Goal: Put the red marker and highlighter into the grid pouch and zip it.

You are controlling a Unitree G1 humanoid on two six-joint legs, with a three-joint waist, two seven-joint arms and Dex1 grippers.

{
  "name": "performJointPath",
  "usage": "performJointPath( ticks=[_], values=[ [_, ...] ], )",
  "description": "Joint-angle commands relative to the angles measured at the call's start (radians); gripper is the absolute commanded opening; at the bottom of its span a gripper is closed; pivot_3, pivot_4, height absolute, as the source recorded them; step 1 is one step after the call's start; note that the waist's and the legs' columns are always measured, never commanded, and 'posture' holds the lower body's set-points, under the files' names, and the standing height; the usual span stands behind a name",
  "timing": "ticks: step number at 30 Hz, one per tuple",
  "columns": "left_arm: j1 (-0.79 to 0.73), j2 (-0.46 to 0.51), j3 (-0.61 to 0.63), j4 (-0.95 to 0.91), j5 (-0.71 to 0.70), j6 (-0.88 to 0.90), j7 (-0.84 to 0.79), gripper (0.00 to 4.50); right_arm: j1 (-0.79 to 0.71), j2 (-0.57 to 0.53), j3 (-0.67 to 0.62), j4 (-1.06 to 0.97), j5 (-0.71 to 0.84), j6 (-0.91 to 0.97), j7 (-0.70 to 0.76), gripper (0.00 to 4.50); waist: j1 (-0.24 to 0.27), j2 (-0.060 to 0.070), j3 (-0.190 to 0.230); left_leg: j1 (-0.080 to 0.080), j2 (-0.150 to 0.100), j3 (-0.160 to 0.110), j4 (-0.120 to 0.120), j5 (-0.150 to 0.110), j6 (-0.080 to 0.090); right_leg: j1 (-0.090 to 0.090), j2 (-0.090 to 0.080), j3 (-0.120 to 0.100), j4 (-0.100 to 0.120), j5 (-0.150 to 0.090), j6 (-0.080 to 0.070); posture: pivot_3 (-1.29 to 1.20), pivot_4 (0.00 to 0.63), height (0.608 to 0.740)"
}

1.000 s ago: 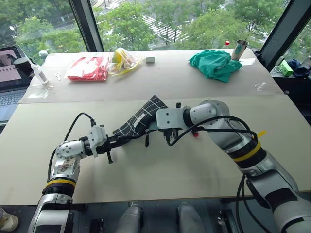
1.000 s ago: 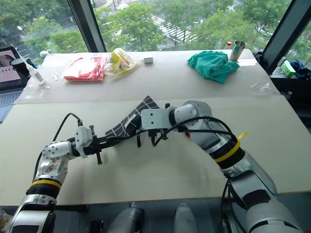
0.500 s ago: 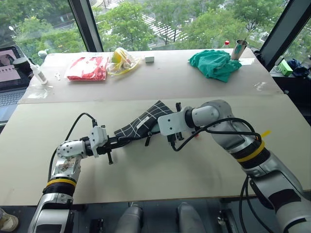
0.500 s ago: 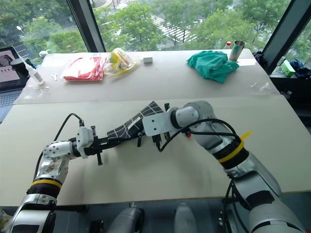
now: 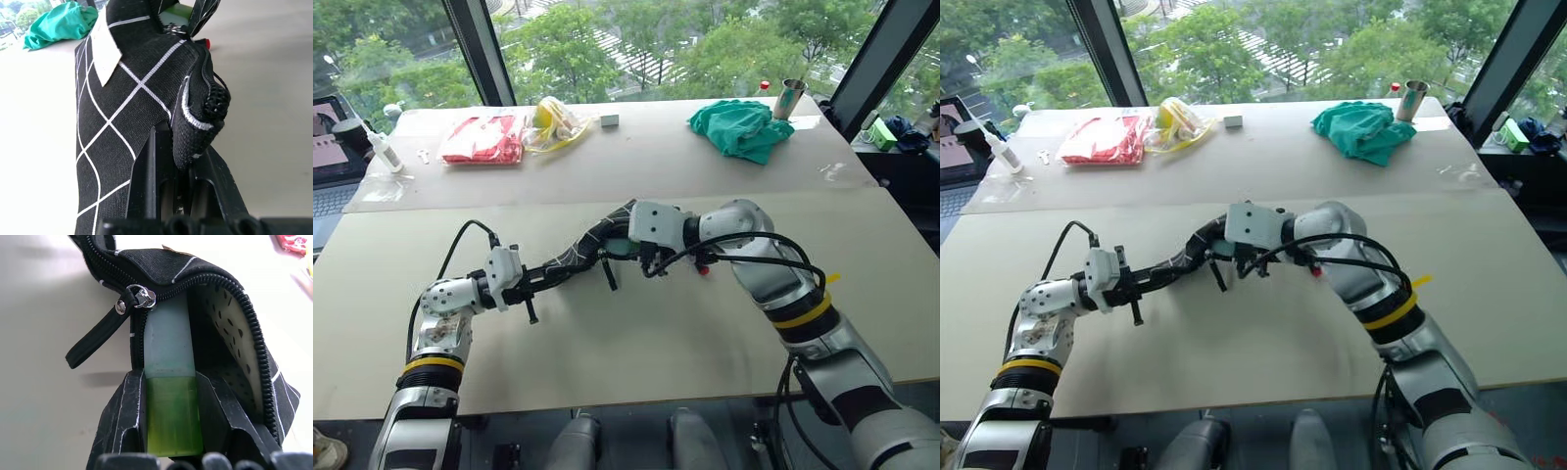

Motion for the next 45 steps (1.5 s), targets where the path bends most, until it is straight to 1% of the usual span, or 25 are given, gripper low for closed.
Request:
performJointPath(
  ticks=[1,5,6,7,10,12,15,17,20,21,23,25,27,29,33,34,40,44,45],
  values=[
    [0.009,-0.009,-0.028,-0.015,0.004,-0.002,-0.025,0.00,0.004,-0.004,0.016,-0.024,-0.043,-0.092,-0.066,2.65,0.002,0.000,0.000,0.000,0.000,0.000,0.000,0.000,0.000,0.000,0.000,0.000,0.000,0.000,0.000,0.00,0.150,0.740],
    [0.007,-0.006,-0.031,-0.013,0.002,-0.003,-0.029,0.00,0.018,-0.085,0.096,-0.014,-0.142,-0.318,-0.083,4.05,0.004,0.000,0.000,0.000,0.000,0.000,0.000,0.000,0.000,0.000,0.000,0.000,0.000,0.000,0.000,0.00,0.150,0.740],
    [0.008,-0.006,-0.032,-0.013,0.001,-0.004,-0.029,0.00,0.020,-0.096,0.101,-0.015,-0.145,-0.354,-0.082,4.31,0.003,0.000,0.000,0.000,0.000,0.000,0.000,0.000,0.000,0.000,0.000,0.000,0.000,0.000,0.000,0.00,0.150,0.740],
    [0.009,-0.007,-0.032,-0.014,0.001,-0.004,-0.029,0.00,0.022,-0.096,0.091,-0.023,-0.128,-0.336,-0.065,4.45,0.002,0.000,0.000,0.000,0.000,0.001,0.000,0.000,0.000,0.000,0.000,0.000,0.000,0.000,0.000,0.00,0.150,0.740],
    [0.013,-0.009,-0.033,-0.018,0.001,-0.004,-0.029,0.00,0.017,-0.111,0.049,-0.046,-0.072,-0.293,-0.008,4.45,-0.001,0.000,0.000,0.000,0.000,0.001,0.000,0.000,0.000,0.000,0.000,0.000,0.000,0.000,0.000,0.00,0.150,0.740],
    [0.017,-0.012,-0.035,-0.021,0.000,-0.003,-0.028,0.00,-0.008,-0.134,-0.010,-0.051,-0.018,-0.261,0.029,4.45,-0.001,0.000,0.000,0.000,0.000,0.001,0.000,0.000,0.000,0.000,0.000,0.000,0.000,0.000,0.000,0.00,0.150,0.740],
    [0.024,-0.014,-0.035,-0.029,-0.003,0.000,-0.026,0.00,-0.023,-0.183,-0.106,-0.088,0.102,-0.153,0.112,4.45,0.003,0.000,0.000,0.000,0.000,0.001,0.000,0.000,0.000,0.001,0.000,0.000,-0.002,0.000,0.000,0.00,0.150,0.740],
    [0.028,-0.017,-0.027,-0.035,-0.015,0.012,-0.020,0.00,-0.021,-0.240,-0.208,-0.106,0.206,-0.117,0.165,4.45,0.006,0.000,0.000,0.000,0.000,0.000,0.000,0.000,0.000,0.001,0.000,0.000,-0.002,0.000,0.000,0.00,0.150,0.740],
    [0.027,-0.021,-0.006,-0.050,-0.045,0.049,-0.006,0.00,0.023,-0.330,-0.369,-0.157,0.411,0.032,0.266,4.45,0.012,0.000,0.000,0.000,0.000,0.000,0.000,-0.001,0.001,0.001,0.000,0.000,-0.002,0.000,0.000,0.00,0.150,0.740],
    [0.025,-0.025,0.006,-0.060,-0.065,0.077,0.003,0.00,0.048,-0.352,-0.411,-0.169,0.461,0.066,0.280,4.45,0.016,0.000,0.000,-0.001,0.000,0.000,0.000,-0.001,0.002,0.001,0.000,0.000,-0.003,0.000,0.000,0.00,0.150,0.740],
    [0.019,-0.033,0.033,-0.090,-0.112,0.145,0.027,0.00,0.087,-0.374,-0.464,-0.159,0.496,0.115,0.247,4.45,0.021,0.000,0.000,0.000,0.000,0.000,0.000,-0.004,0.007,0.002,0.000,0.000,-0.003,0.000,0.000,0.00,0.150,0.740],
    [0.020,-0.033,0.049,-0.117,-0.139,0.195,0.040,0.00,0.131,-0.388,-0.455,-0.126,0.430,0.097,0.162,4.45,0.020,0.000,0.000,0.001,0.001,0.001,0.000,-0.004,0.007,0.002,0.000,0.000,-0.003,0.000,0.000,0.00,0.150,0.740],
    [0.025,-0.030,0.055,-0.137,-0.146,0.220,0.046,0.00,0.191,-0.386,-0.407,-0.104,0.340,0.097,0.057,4.45,0.020,0.000,0.000,0.001,0.000,0.002,0.000,-0.004,0.007,0.002,0.000,0.001,-0.001,0.000,0.000,0.00,0.150,0.740],
    [0.033,-0.027,0.058,-0.153,-0.145,0.234,0.049,0.00,0.235,-0.328,-0.389,-0.122,0.339,0.180,-0.035,4.45,0.020,0.000,0.000,0.002,0.000,0.002,0.000,-0.004,0.007,0.002,0.000,0.001,-0.001,0.000,0.000,0.00,0.150,0.740],
    [0.043,-0.020,0.058,-0.171,-0.133,0.245,0.047,0.00,0.253,-0.217,-0.352,-0.156,0.345,0.340,-0.168,4.45,0.015,0.000,0.000,0.001,0.001,0.003,0.000,-0.002,0.004,0.000,0.000,0.002,0.000,0.000,0.000,0.00,0.150,0.740],
    [0.045,-0.019,0.057,-0.174,-0.130,0.246,0.046,0.00,0.251,-0.204,-0.339,-0.163,0.344,0.367,-0.187,4.45,0.016,0.000,0.000,0.000,0.000,0.003,0.000,-0.001,0.001,0.000,0.000,0.002,0.000,0.000,0.000,0.00,0.150,0.740],
    [0.046,-0.016,0.052,-0.178,-0.117,0.243,0.044,0.00,0.222,-0.206,-0.254,-0.095,0.283,0.476,-0.287,4.45,0.028,0.000,0.000,0.000,0.000,0.002,0.000,-0.001,0.001,0.001,0.000,0.002,-0.002,0.000,0.000,0.00,0.150,0.740],
    [0.048,-0.021,0.051,-0.185,-0.115,0.241,0.050,0.00,0.240,-0.211,-0.182,-0.057,0.232,0.472,-0.329,4.45,0.026,0.000,0.000,0.000,0.000,0.001,0.000,-0.001,0.002,0.001,0.000,0.002,-0.002,0.000,0.000,0.00,0.150,0.740],
    [0.052,-0.022,0.049,-0.190,-0.114,0.241,0.051,0.00,0.240,-0.204,-0.185,-0.043,0.231,0.469,-0.340,4.45,0.025,0.000,0.000,0.000,0.000,0.002,0.000,-0.001,0.002,0.001,0.000,0.002,-0.002,0.000,0.000,0.00,0.150,0.740]
  ],
)
